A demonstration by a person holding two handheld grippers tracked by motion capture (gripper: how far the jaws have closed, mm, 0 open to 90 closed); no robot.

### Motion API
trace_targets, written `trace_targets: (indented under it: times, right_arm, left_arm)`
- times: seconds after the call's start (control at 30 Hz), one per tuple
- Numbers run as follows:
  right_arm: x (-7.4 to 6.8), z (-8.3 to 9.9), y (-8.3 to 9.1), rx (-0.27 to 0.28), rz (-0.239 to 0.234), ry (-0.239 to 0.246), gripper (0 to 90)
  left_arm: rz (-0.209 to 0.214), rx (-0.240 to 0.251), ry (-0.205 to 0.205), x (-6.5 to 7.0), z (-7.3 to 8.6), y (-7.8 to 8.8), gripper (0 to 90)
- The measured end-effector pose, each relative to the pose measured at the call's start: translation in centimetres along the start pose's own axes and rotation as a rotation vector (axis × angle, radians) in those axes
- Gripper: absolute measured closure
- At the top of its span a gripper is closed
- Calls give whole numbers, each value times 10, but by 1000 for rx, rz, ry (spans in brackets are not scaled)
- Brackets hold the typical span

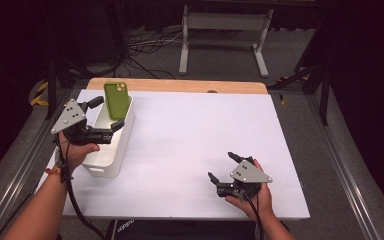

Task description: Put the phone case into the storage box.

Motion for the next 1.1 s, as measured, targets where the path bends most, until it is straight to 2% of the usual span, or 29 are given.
trace_targets:
  times: [0.33, 0.4, 1.1]
  right_arm:
    - [-2, -3, 1, 8, -4, 0, 138]
    - [-2, -4, 2, 10, -5, -2, 138]
    - [-5, -8, 3, 18, -11, 2, 138]
  left_arm:
    - [37, 3, -4, 19, 0, -2, 64]
    - [43, 1, -14, 22, 1, -3, 64]
    - [102, 24, -12, 52, 3, 2, 59]
Point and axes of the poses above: each handheld gripper's, and its own axes: y roughly backward along the jaws, z roughly out of its underside, x roughly to its right, the point moved 7 cm from there along -y, roughly forward along the jaws, and after that the axes turned 15 degrees about x, right-handed, at the moved point
